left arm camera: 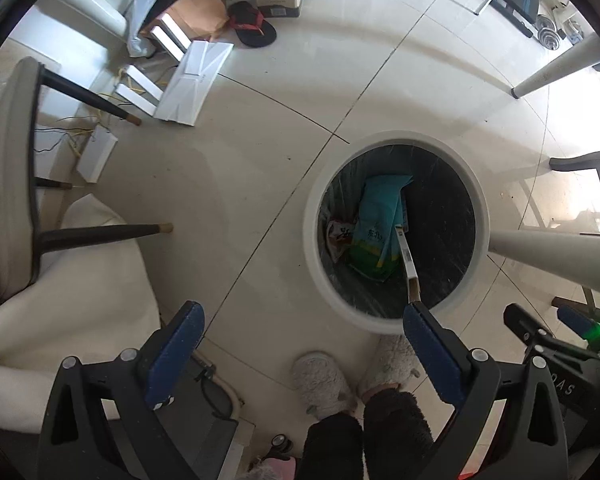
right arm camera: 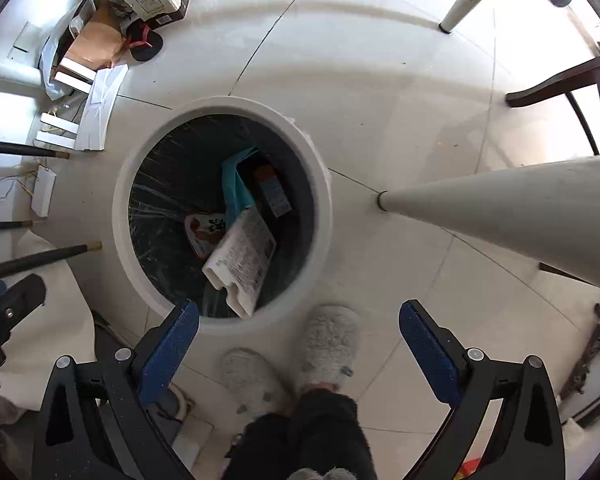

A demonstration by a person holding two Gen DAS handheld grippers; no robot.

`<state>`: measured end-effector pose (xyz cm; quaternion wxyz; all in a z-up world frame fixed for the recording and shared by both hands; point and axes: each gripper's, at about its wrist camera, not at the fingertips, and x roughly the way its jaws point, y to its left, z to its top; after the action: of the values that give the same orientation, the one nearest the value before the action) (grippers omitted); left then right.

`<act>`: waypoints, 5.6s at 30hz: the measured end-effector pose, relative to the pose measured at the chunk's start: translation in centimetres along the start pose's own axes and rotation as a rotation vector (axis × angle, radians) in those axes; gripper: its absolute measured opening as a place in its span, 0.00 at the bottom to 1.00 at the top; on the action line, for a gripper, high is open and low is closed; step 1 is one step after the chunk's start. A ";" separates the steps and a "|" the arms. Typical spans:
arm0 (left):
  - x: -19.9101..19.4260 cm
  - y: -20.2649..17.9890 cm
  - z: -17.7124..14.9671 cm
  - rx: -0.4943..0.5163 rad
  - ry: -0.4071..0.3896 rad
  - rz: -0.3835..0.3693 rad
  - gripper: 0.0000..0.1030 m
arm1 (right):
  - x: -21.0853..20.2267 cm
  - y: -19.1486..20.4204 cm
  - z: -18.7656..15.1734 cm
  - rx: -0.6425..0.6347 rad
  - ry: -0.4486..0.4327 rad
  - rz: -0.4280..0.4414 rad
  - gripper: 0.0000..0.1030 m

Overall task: Collect trash
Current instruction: 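Carry wrapper and card over the bin and open both tools to drop them, then raise both tools back toward the table, then grasp the Doctor toothpaste box with the left tool while the right tool grasps the black lid, then carry box and lid to the bin and open both tools to drop them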

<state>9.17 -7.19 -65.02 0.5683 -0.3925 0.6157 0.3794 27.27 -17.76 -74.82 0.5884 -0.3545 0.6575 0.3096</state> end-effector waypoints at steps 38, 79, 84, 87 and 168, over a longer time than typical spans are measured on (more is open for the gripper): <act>-39.6 0.3 -5.6 -0.026 -0.303 0.085 0.99 | -45.5 -1.3 -10.1 0.012 -0.199 0.216 0.98; -30.7 -11.8 25.7 -0.179 0.070 0.019 0.61 | -39.4 -12.3 36.2 0.004 -0.065 0.071 1.00; -31.5 -11.2 25.0 -0.169 0.023 0.032 0.46 | -39.7 -11.6 36.0 -0.016 -0.131 -0.002 0.89; -32.5 -11.0 25.0 -0.137 -0.009 0.058 0.45 | -40.1 -11.4 35.5 -0.023 -0.151 0.007 0.86; 4.9 -1.9 3.1 0.067 0.099 -0.058 0.97 | 2.4 -1.5 1.8 0.119 0.070 0.144 1.00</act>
<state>11.91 -5.35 -70.15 0.5606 -0.4094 0.6438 0.3220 29.40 -17.37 -77.38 0.5614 -0.2814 0.7186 0.2988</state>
